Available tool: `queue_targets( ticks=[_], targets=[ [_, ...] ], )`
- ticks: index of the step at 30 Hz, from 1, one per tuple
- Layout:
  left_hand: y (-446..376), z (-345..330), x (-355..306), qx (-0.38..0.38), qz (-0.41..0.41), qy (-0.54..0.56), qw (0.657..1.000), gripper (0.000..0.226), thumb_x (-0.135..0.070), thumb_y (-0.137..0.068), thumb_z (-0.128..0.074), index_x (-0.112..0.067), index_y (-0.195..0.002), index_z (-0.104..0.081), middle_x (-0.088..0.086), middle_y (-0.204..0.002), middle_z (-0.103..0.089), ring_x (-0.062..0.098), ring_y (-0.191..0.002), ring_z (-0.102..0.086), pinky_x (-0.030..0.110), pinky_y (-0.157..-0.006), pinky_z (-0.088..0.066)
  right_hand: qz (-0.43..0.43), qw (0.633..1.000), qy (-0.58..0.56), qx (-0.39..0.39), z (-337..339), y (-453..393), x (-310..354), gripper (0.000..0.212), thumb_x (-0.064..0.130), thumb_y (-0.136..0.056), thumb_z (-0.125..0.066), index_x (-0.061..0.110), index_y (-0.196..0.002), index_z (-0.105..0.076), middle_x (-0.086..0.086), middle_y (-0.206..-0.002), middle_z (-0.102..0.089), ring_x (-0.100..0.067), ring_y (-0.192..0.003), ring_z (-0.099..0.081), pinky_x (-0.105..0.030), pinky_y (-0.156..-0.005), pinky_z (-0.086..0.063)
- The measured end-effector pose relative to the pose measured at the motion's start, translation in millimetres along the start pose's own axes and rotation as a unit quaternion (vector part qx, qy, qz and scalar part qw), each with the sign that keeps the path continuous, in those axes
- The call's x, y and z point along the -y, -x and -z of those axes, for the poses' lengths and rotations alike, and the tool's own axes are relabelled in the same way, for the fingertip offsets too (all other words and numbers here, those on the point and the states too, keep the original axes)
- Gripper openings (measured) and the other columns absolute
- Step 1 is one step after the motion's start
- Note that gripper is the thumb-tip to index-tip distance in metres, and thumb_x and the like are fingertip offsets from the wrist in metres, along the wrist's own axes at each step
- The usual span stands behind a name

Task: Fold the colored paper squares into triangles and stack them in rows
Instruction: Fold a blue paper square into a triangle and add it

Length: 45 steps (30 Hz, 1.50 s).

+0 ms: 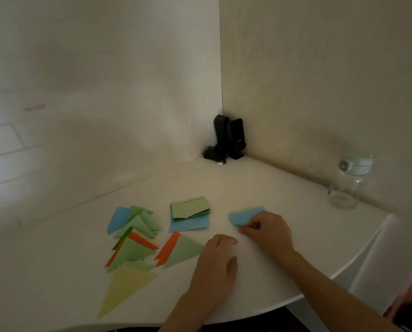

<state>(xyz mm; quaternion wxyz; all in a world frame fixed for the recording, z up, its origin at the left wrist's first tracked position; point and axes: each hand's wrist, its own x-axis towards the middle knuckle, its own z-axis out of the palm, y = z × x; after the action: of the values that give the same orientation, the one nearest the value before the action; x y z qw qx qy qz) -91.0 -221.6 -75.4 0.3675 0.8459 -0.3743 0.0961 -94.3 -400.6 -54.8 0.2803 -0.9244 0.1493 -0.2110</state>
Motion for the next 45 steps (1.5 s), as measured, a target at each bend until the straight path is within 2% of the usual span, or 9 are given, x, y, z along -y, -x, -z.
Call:
queue_targets(
  ticks=[4, 10, 17, 22, 24, 29, 33, 39, 45],
  targets=[
    [3.2, 3.4, 5.1, 0.013, -0.010, 0.008, 1.000, 0.027, -0.019, -0.085, -0.053, -0.025, -0.110, -0.051, -0.014, -0.113, -0.048, -0.001, -0.104, -0.044, 0.017, -0.092, -0.038, -0.025, 0.998, -0.045, -0.030, 8.2, -6.0, 1.0, 0.019, 0.043, -0.060, -0.081, 0.036, -0.058, -0.063, 0.013, -0.074, -0.063, -0.009, -0.072, -0.058, -0.029, -0.066, -0.048],
    [1.4, 9.7, 3.4, -0.017, -0.018, 0.018, 1.000, 0.034, -0.015, -0.082, -0.055, -0.026, -0.114, -0.050, -0.010, -0.115, -0.044, 0.003, -0.108, -0.044, 0.015, -0.094, -0.034, 0.161, 0.980, 0.023, -0.111, 26.5, 39.3, 5.4, 0.012, 0.040, -0.060, -0.073, 0.032, -0.060, -0.064, 0.017, -0.070, -0.064, -0.008, -0.066, -0.057, -0.026, -0.067, -0.038],
    [2.4, -2.6, 4.9, -0.012, -0.063, -0.008, 0.998, 0.013, -0.028, -0.082, -0.055, -0.021, -0.093, -0.059, -0.009, -0.098, -0.056, 0.009, -0.093, -0.047, 0.027, -0.084, -0.040, 0.126, 0.992, 0.026, 0.010, 5.9, 58.6, -15.6, 0.040, 0.066, -0.066, -0.052, 0.031, -0.065, -0.071, 0.018, -0.072, -0.067, -0.004, -0.066, -0.059, -0.022, -0.065, -0.043],
    [-3.3, -5.5, 7.5, -0.023, -0.026, 0.014, 0.999, 0.015, -0.040, -0.082, -0.058, -0.025, -0.081, -0.060, -0.013, -0.088, -0.058, 0.007, -0.087, -0.048, 0.021, -0.080, -0.038, 0.139, 0.986, -0.038, 0.081, 17.6, 52.0, -17.1, 0.033, 0.053, -0.071, -0.058, 0.025, -0.073, -0.075, 0.015, -0.077, -0.067, 0.000, -0.086, -0.057, -0.004, -0.069, -0.037],
    [-7.1, -6.7, 8.6, -0.028, -0.009, 0.029, 0.999, 0.013, -0.039, -0.079, -0.061, -0.026, -0.077, -0.059, -0.014, -0.084, -0.058, 0.007, -0.083, -0.048, 0.019, -0.077, -0.037, 0.132, 0.987, -0.033, 0.082, 16.5, 49.5, -18.5, 0.022, 0.044, -0.074, -0.066, 0.024, -0.071, -0.073, 0.014, -0.073, -0.062, -0.001, -0.082, -0.057, -0.006, -0.064, -0.038],
    [-15.8, -11.2, 9.9, -0.039, 0.020, 0.044, 0.998, 0.013, -0.038, -0.071, -0.065, -0.027, -0.070, -0.058, -0.014, -0.078, -0.056, 0.004, -0.076, -0.048, 0.017, -0.073, -0.037, 0.065, 0.994, -0.082, 0.016, 4.4, 53.4, -19.3, 0.028, 0.057, -0.062, -0.061, 0.030, -0.065, -0.068, 0.018, -0.066, -0.060, 0.004, -0.072, -0.057, -0.006, -0.061, -0.040],
    [-22.5, -12.8, 9.0, -0.027, 0.088, 0.065, 0.994, 0.023, -0.032, -0.063, -0.073, -0.037, -0.064, -0.050, -0.015, -0.075, -0.058, 0.003, -0.076, -0.051, 0.015, -0.073, -0.039, 0.016, 0.993, -0.113, 0.030, 2.6, 51.7, -15.6, 0.025, 0.030, -0.062, -0.083, 0.028, -0.076, -0.062, 0.015, -0.072, -0.063, 0.003, -0.072, -0.055, -0.006, -0.061, -0.039],
    [-28.0, -7.2, 6.3, 0.011, 0.115, 0.084, 0.990, 0.027, -0.015, -0.066, -0.076, -0.034, -0.065, -0.057, -0.015, -0.074, -0.064, 0.001, -0.075, -0.059, 0.008, -0.069, -0.041, -0.023, 0.980, -0.155, 0.127, 10.5, 36.4, -21.0, 0.033, 0.013, -0.060, -0.083, 0.027, -0.081, -0.062, 0.009, -0.073, -0.066, 0.003, -0.056, -0.053, -0.008, -0.059, -0.040],
    [-26.7, 1.4, 9.5, 0.025, 0.109, 0.114, 0.987, 0.014, -0.003, -0.071, -0.071, -0.016, -0.075, -0.071, -0.011, -0.078, -0.067, -0.009, -0.077, -0.057, 0.003, -0.065, -0.038, -0.002, 0.972, -0.154, 0.177, 20.7, 35.4, -23.6, 0.032, 0.009, -0.069, -0.077, 0.035, -0.083, -0.063, 0.011, -0.079, -0.066, 0.006, -0.064, -0.056, -0.008, -0.066, -0.043]
  ],
)
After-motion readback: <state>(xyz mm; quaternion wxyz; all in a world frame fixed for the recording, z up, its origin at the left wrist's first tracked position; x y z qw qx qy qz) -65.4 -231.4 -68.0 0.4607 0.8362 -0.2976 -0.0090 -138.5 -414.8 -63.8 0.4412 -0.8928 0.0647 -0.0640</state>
